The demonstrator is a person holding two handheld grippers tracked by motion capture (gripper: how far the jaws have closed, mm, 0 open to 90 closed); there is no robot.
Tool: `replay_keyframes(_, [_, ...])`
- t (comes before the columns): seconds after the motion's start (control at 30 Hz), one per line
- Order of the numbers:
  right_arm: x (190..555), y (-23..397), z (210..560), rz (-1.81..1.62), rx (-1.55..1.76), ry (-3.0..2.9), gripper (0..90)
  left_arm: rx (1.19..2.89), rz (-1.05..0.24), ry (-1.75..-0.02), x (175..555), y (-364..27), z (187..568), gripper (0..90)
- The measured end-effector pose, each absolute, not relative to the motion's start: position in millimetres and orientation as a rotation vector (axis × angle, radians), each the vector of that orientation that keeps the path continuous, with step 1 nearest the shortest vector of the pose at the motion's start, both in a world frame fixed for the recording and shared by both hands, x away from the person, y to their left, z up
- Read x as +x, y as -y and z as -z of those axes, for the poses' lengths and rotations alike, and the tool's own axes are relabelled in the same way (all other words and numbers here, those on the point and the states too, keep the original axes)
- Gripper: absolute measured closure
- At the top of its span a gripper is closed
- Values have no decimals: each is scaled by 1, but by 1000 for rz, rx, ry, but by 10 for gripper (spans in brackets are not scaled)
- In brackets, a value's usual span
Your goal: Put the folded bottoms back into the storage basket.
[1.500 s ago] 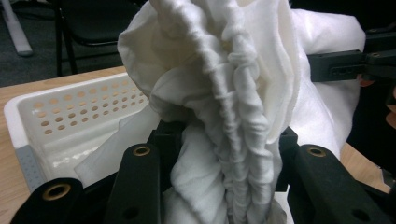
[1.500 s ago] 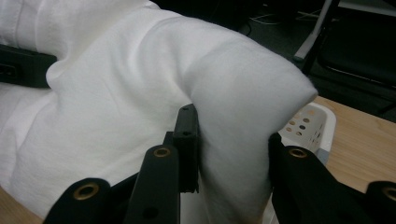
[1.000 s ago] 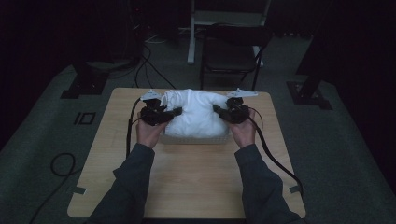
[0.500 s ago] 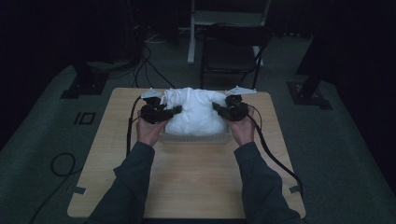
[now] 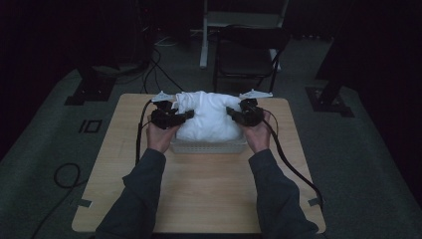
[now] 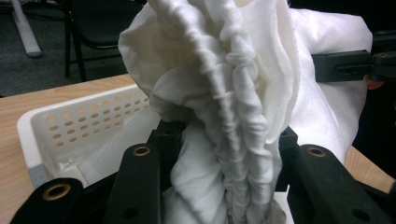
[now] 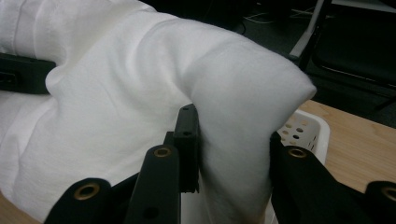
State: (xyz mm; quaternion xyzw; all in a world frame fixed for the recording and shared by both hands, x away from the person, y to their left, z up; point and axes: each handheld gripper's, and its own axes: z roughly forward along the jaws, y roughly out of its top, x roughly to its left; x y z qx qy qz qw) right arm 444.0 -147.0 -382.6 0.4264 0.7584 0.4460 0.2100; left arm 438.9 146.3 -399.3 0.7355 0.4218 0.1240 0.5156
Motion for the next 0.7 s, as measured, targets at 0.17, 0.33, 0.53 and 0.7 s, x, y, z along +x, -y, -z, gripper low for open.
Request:
replay_keyframes(0.17, [446, 148, 383, -1243, 1197, -2105, 710, 1770, -304, -1014, 442, -145, 399, 591])
replay_keyframes(0.33, [451, 148, 385, -1233, 1203, -2105, 711, 1768, -301, -1024, 447, -144, 402, 591])
replay_keyframes(0.53, [455, 148, 388, -1229, 1213, -2103, 710, 1765, -297, -1032, 451, -144, 406, 591])
replay_keyframes(0.7, [457, 147, 390, -1227, 1221, -2106, 710, 1765, -293, -1038, 455, -145, 409, 591])
